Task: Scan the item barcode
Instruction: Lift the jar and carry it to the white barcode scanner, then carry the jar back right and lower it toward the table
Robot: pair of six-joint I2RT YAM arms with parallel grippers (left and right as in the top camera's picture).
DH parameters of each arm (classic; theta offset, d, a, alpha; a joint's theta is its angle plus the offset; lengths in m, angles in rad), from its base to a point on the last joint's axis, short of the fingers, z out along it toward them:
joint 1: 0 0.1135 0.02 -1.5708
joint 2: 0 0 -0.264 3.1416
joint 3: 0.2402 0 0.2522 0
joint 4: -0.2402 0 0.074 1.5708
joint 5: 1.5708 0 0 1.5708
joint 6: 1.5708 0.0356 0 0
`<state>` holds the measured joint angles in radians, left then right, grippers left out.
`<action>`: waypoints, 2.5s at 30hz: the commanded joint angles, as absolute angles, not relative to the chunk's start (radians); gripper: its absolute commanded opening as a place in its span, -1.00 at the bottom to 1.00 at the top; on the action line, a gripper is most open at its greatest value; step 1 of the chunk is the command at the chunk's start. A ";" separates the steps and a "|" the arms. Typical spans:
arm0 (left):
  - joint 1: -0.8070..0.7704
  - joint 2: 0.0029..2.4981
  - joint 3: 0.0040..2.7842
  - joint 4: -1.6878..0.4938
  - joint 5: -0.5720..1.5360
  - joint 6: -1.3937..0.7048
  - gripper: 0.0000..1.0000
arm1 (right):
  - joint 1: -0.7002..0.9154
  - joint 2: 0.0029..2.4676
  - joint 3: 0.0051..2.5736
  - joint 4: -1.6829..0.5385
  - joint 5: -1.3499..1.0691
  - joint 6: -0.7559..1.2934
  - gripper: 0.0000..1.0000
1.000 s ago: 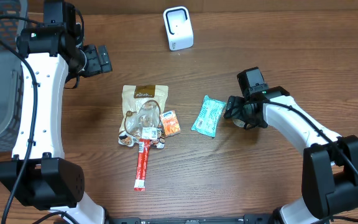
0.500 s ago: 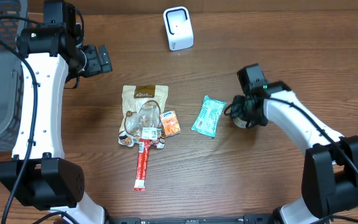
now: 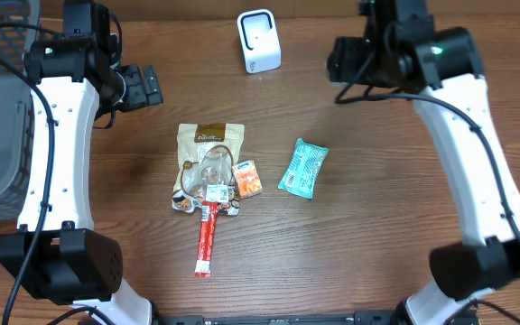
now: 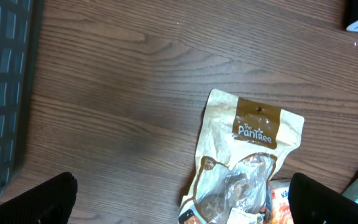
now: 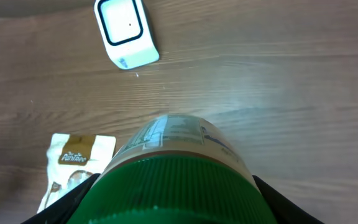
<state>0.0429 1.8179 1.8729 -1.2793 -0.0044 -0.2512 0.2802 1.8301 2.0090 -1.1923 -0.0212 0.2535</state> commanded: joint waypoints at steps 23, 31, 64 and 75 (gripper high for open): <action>0.039 1.818 1.889 -1.279 -0.003 -0.243 1.00 | 0.364 2.473 2.016 0.316 -0.017 0.182 -0.93; 0.039 1.818 1.889 -1.279 -0.003 -0.243 1.00 | 0.364 2.535 2.016 0.428 -0.017 0.186 -0.93; 0.039 1.818 1.889 -1.279 -0.003 -0.243 1.00 | 0.111 1.796 2.016 -1.051 -0.158 0.396 -0.93; 0.039 1.818 1.889 -1.279 -0.003 -0.243 0.99 | -0.035 1.810 1.637 -1.275 -0.113 0.399 -0.93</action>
<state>0.0429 1.8179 1.8729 -1.2797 -0.0040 -0.2516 -0.0223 1.8225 1.7210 -1.3132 -0.1211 0.3920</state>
